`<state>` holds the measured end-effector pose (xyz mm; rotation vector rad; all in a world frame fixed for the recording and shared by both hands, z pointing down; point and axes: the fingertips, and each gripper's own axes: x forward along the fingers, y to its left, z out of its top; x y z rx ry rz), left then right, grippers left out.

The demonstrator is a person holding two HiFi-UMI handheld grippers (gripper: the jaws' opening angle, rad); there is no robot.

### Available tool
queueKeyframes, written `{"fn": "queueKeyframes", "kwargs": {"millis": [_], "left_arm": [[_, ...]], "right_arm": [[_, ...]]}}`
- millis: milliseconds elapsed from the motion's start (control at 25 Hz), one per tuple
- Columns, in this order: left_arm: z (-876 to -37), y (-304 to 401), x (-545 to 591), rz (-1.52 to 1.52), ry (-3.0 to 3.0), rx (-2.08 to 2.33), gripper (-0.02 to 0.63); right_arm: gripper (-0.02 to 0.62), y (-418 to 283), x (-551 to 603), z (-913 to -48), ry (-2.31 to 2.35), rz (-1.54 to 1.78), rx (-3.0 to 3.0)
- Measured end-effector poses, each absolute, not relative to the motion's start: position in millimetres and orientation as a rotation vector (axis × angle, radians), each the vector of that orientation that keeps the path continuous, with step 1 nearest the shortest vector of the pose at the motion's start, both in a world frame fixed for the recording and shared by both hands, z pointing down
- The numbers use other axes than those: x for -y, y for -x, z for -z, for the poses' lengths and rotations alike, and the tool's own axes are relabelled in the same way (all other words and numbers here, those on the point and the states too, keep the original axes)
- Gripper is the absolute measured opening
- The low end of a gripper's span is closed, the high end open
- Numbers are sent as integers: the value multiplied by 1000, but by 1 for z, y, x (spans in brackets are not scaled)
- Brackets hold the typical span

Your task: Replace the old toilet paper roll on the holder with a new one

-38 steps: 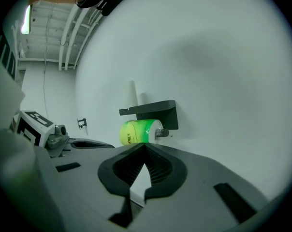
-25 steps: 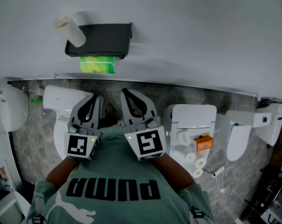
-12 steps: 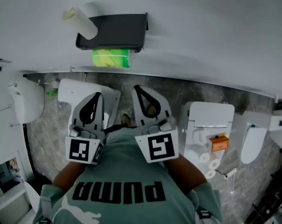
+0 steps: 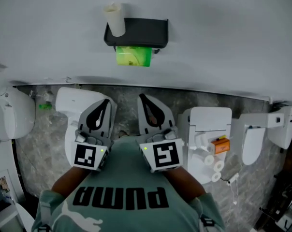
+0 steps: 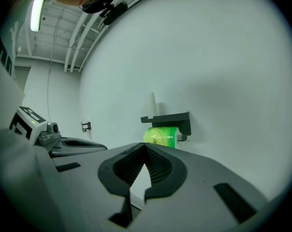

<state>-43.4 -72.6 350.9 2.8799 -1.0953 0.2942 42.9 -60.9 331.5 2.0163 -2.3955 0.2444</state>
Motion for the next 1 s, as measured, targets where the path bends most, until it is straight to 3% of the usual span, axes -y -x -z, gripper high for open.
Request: {"fn": "queueKeyframes", "kwargs": {"millis": [560, 1000], "left_arm": [[-372, 114, 19, -151, -2810, 847, 3], [-372, 113, -24, -104, -2807, 880, 3]], "right_arm": [[6, 35, -3, -342, -2077, -264, 2139], [6, 34, -49, -343, -2044, -235, 2150]]}}
